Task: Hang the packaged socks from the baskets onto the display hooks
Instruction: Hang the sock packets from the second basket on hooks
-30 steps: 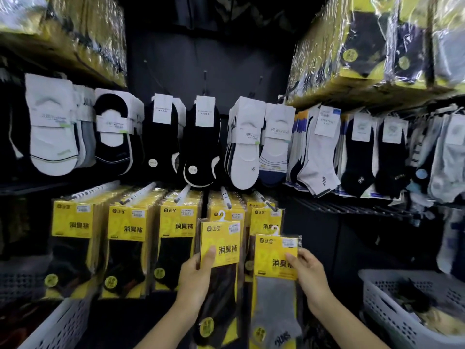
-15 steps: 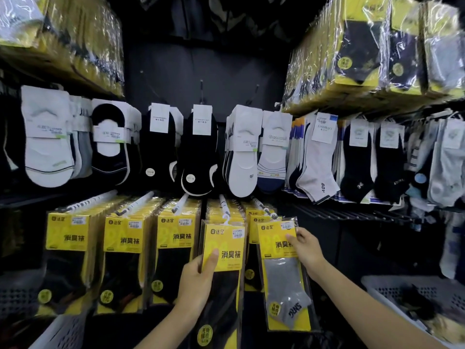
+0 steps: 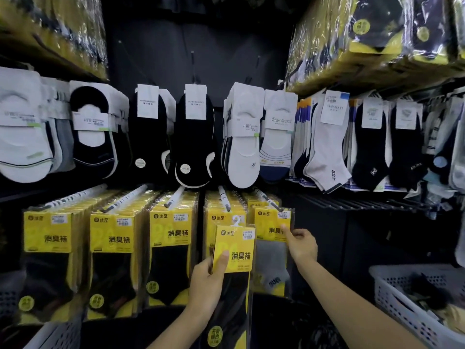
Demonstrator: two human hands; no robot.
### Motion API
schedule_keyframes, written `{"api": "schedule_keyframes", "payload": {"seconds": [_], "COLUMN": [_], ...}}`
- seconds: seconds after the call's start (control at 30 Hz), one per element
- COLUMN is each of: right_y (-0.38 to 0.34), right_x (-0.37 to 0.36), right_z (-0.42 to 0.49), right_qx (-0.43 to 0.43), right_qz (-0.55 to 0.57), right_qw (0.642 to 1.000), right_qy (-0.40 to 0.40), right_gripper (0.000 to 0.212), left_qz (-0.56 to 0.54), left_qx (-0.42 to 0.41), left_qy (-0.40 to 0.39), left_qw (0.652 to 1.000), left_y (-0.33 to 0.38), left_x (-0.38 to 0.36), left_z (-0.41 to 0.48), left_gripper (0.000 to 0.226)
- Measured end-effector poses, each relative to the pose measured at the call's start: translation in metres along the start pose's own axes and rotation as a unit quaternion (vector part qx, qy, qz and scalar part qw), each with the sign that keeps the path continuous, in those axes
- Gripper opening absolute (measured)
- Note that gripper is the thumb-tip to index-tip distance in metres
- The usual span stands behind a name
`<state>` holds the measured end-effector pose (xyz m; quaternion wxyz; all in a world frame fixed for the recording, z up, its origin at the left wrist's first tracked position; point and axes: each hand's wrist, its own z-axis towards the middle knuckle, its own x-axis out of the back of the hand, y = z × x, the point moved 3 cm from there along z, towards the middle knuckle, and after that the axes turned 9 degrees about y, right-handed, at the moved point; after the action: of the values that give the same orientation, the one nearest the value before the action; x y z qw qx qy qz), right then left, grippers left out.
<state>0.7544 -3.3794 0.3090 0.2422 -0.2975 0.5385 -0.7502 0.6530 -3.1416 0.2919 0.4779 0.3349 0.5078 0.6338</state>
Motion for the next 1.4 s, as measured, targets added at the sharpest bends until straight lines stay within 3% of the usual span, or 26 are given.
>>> {"api": "schedule_keyframes", "payload": {"seconds": [0.17,0.27,0.4,0.47,0.7,1.0,1.23,1.4], "right_y": [0.024,0.013,-0.013,-0.016,-0.017,-0.019,-0.026,-0.024], "right_x": [0.003,0.010,0.023,0.030,0.058,0.064,0.040,0.014], "right_z": [-0.012,-0.038,-0.086,-0.101,-0.100,-0.067,-0.042,-0.026], "right_qx": [-0.095,-0.068,-0.062,-0.041,-0.012,-0.020,0.050,0.048], "right_qz": [0.034,0.093,0.134,0.129,0.210,0.207,0.174,0.184], "right_qw": [0.995,0.988,0.951,0.944,0.955,0.977,0.979,0.975], "right_qy": [-0.001,-0.107,-0.273,-0.302,-0.207,-0.050,-0.095,-0.118], "right_gripper": [0.029,0.028,0.033,0.030,0.018,0.016,0.016,0.013], "left_qz": [-0.005,-0.013,-0.010,-0.014,0.005,0.017,0.001,0.007], "left_qx": [0.015,0.024,0.042,0.037,0.031,0.037,0.039,0.010], "left_qy": [-0.011,-0.020,-0.040,-0.050,-0.063,-0.130,-0.091,-0.088], "left_qw": [1.000,0.999,0.998,0.998,0.998,0.991,0.995,0.996], "left_y": [-0.008,-0.008,-0.003,0.002,0.016,0.033,0.018,0.009], "left_x": [-0.008,-0.015,-0.029,-0.036,-0.043,-0.075,-0.080,-0.084], "left_z": [-0.001,-0.004,-0.015,-0.022,-0.029,-0.026,-0.009,0.010], "left_gripper": [0.020,0.022,0.026,0.025,0.024,0.034,0.039,0.044]}}
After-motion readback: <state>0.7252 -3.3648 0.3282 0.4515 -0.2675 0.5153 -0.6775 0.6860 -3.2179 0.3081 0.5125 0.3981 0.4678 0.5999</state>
